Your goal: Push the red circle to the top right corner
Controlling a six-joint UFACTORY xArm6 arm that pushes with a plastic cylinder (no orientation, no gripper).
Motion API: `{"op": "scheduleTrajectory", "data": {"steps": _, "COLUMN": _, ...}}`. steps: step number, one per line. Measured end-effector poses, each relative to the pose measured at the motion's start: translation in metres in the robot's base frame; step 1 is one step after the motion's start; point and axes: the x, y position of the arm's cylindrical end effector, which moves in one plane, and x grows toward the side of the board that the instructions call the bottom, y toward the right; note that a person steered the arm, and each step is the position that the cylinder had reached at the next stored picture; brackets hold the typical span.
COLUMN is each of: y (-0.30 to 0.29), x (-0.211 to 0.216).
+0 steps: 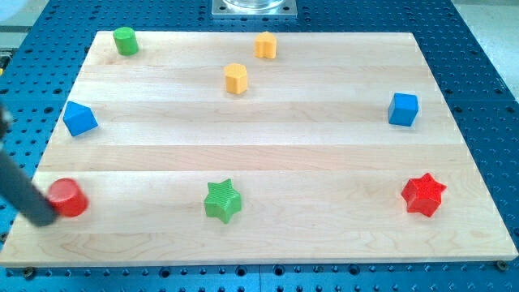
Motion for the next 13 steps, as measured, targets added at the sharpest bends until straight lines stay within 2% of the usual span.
{"op": "scheduleTrajectory", "data": {"steps": 4, "y": 0.321, "x": -0.183}}
{"op": "scheduleTrajectory", "data": {"steps": 5, "y": 0.340, "x": -0.232}}
{"op": "scheduleTrajectory", "data": {"steps": 9, "y": 0.253, "x": -0.217}}
{"op": "scheduleTrajectory", "data": {"steps": 10, "y": 0.275, "x": -0.259}}
{"op": "scheduleTrajectory", "data": {"steps": 11, "y": 0.294, "x": -0.271}}
{"op": "scheduleTrajectory", "data": {"steps": 12, "y": 0.248, "x": -0.267}}
{"op": "scheduleTrajectory", "data": {"steps": 13, "y": 0.279, "x": -0.286}}
